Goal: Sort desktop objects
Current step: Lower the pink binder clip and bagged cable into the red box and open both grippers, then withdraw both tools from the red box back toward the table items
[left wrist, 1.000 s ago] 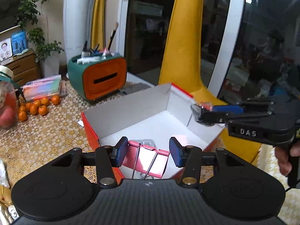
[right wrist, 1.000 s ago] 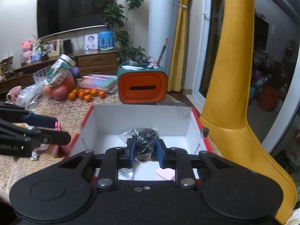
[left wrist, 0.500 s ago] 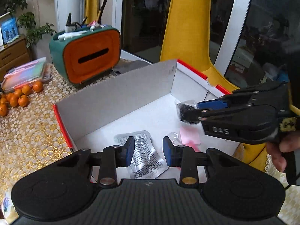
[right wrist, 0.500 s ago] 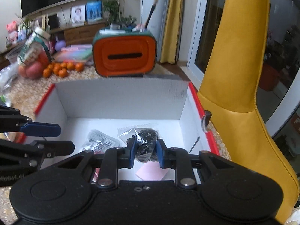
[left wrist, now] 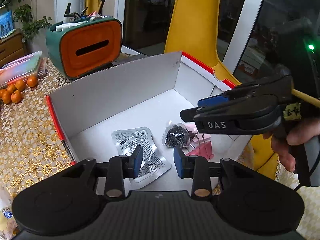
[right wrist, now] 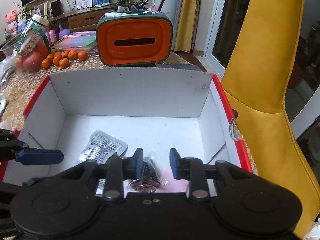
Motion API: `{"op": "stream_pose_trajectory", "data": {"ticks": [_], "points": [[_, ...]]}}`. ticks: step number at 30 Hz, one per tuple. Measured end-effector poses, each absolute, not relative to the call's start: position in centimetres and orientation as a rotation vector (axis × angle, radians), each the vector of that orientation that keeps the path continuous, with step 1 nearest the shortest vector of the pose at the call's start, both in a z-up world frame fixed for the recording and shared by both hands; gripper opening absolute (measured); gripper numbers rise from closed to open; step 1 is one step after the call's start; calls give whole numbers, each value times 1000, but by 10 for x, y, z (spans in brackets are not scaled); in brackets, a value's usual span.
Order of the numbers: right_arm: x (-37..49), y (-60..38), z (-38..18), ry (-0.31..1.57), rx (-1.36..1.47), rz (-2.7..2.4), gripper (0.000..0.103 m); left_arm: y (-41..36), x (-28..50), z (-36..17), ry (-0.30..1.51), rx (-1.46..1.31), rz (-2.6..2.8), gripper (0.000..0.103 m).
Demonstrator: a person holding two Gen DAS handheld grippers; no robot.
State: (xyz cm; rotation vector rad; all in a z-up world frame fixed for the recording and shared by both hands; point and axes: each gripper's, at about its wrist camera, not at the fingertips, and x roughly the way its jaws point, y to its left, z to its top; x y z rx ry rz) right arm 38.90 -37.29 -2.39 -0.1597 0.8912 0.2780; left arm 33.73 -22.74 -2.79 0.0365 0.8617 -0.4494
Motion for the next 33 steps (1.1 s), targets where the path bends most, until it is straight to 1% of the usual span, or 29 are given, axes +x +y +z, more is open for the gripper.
{"op": "stream_pose_trajectory", "data": {"ticks": [1, 3, 10, 12, 15, 24, 25, 27, 33], "points": [[387, -373, -23, 888, -154, 285, 38, -226, 336, -27, 861, 31, -447, 32], [382, -374, -19, 876, -149, 291, 42, -223, 333, -25, 857, 19, -441, 32], [360, -374, -3, 837, -140, 324, 47, -213, 315, -13, 827, -1, -423, 33], [355, -373, 2, 824, -135, 334, 49, -210, 309, -9, 816, -6, -414, 42], [345, -372, 9, 807, -126, 341, 52, -204, 300, -3, 797, -18, -413, 43], [318, -364, 24, 776, -112, 356, 55, -184, 270, 14, 759, -28, -399, 43], [315, -363, 25, 772, -106, 359, 57, -180, 266, 15, 756, -32, -398, 44], [309, -361, 29, 761, -98, 369, 59, -173, 258, 18, 751, -34, -389, 49], [290, -343, 38, 735, -103, 401, 61, -150, 233, 25, 733, -39, -357, 52]]}}
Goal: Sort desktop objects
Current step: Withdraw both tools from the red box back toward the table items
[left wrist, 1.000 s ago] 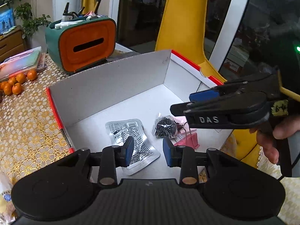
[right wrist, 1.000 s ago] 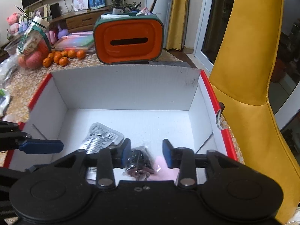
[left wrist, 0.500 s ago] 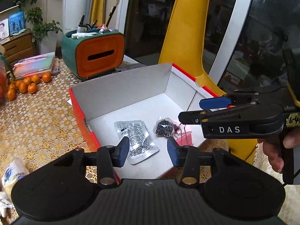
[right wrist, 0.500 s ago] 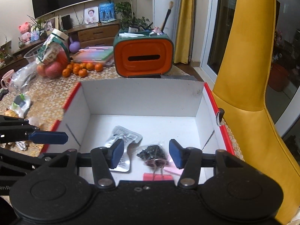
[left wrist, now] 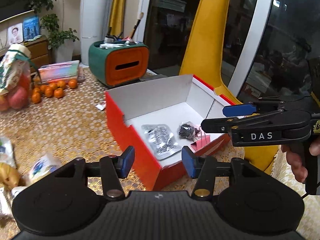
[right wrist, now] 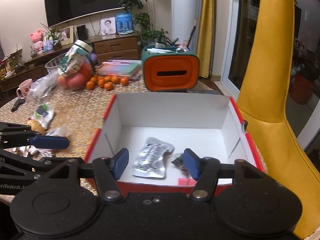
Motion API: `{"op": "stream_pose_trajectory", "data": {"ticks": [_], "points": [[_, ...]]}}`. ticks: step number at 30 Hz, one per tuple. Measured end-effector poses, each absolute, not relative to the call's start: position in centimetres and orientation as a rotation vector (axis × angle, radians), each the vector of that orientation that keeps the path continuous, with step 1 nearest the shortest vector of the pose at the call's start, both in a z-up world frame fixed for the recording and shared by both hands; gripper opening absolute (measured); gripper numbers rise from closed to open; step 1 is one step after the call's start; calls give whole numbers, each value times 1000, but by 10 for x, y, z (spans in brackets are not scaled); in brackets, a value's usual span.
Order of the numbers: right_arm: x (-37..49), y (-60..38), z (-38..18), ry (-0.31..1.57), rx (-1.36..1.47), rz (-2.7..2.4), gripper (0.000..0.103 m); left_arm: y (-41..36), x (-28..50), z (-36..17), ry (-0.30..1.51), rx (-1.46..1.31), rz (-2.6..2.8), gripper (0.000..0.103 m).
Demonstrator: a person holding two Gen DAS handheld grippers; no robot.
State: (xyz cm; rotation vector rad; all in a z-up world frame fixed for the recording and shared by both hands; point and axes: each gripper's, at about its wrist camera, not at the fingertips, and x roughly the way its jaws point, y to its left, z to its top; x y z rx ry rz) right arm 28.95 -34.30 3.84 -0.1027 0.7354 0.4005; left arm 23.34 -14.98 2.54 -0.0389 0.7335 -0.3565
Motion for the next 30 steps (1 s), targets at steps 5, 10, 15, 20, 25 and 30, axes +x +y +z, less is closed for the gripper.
{"op": "stream_pose_trajectory", "data": {"ticks": [5, 10, 15, 20, 25, 30], "points": [[275, -326, 45, 717, -111, 424, 65, -130, 215, 31, 714, -40, -335, 60], [263, -310, 49, 707, -112, 439, 68, -108, 201, 35, 704, -69, -317, 61], [253, -290, 51, 706, -115, 460, 72, -84, 185, 36, 691, -89, -286, 64], [245, -265, 50, 705, -114, 491, 75, -54, 170, 36, 674, -103, -242, 64], [239, -240, 50, 692, -126, 522, 82, -23, 157, 29, 668, -130, -186, 75], [235, -215, 48, 685, -135, 547, 85, 4, 146, 18, 670, -133, -134, 76]]}}
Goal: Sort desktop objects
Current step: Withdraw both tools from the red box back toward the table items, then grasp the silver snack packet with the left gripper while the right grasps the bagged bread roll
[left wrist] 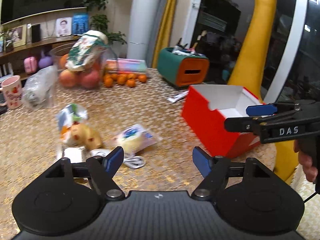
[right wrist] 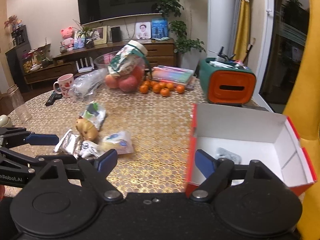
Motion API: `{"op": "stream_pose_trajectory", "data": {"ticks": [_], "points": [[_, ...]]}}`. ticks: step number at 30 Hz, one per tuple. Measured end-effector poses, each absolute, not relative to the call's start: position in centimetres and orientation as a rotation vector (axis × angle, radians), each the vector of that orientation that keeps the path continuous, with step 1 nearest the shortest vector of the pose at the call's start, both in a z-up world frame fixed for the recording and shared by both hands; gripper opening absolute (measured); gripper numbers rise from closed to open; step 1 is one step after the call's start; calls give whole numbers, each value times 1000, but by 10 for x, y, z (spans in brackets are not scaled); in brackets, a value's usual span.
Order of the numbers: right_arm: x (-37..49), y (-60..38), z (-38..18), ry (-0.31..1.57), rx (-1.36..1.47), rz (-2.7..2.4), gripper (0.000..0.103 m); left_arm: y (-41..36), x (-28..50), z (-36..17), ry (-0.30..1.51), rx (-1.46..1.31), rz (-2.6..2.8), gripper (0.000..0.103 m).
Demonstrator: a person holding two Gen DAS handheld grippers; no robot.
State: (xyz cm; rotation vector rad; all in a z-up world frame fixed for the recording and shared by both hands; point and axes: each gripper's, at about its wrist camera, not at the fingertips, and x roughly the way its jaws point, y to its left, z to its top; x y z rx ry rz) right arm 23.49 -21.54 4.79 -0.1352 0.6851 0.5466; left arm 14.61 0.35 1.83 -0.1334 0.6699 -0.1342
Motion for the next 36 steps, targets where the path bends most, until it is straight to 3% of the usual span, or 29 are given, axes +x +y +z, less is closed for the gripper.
{"op": "stream_pose_trajectory", "data": {"ticks": [3, 14, 18, 36], "points": [[234, -201, 45, 687, -134, 560, 87, 18, 141, 12, 666, -144, -112, 83], [237, -155, 27, 713, -164, 586, 93, 63, 133, -13, 680, -181, -37, 89], [244, -143, 19, 728, -170, 586, 93, 74, 137, -23, 689, -186, -25, 102], [293, -97, -27, 798, -192, 570, 94, 116, 190, -71, 778, -182, 45, 102]]}}
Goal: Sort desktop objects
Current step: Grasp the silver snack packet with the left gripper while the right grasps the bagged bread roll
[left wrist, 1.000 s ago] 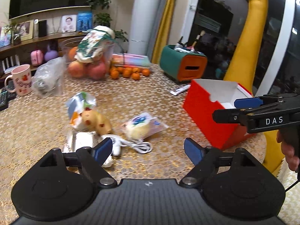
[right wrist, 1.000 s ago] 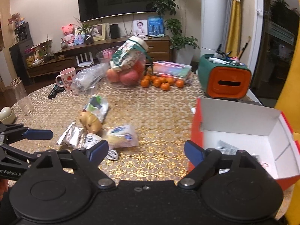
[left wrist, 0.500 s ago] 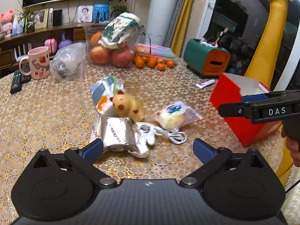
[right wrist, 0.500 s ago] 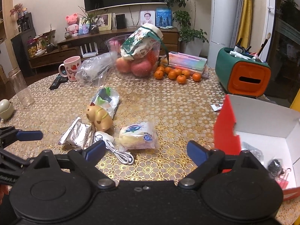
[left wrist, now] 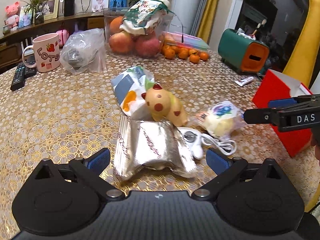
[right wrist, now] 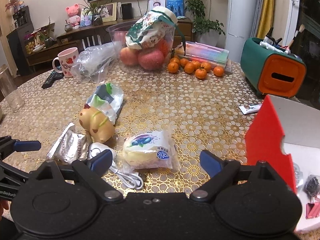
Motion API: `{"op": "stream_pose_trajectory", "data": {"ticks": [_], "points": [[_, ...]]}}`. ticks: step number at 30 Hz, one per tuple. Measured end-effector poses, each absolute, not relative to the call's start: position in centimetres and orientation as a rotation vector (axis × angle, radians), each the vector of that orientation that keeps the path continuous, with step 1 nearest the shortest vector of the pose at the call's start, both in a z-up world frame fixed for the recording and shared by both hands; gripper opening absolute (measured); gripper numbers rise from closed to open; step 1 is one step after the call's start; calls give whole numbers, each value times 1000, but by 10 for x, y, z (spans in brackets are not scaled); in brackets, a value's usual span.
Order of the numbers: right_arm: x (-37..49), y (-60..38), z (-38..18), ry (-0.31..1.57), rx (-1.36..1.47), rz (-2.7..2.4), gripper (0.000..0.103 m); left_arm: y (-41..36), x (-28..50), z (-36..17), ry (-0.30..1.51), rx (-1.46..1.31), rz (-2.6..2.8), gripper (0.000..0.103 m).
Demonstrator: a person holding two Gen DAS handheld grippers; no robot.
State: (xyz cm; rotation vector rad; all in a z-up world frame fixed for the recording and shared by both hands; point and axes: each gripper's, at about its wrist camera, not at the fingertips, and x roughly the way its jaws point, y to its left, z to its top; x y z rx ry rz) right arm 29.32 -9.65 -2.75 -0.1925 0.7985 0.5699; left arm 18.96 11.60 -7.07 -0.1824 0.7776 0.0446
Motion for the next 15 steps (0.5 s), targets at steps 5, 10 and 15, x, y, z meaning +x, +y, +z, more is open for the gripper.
{"op": "stream_pose_trajectory", "data": {"ticks": [5, 10, 15], "points": [[303, -90, -38, 814, -197, 568, 94, 122, 203, -79, 800, -182, 50, 102], [311, -83, -46, 827, -200, 567, 94, 123, 210, -87, 816, -172, 49, 102], [320, -77, -56, 844, -195, 560, 94, 126, 214, -93, 823, -195, 51, 102]]}}
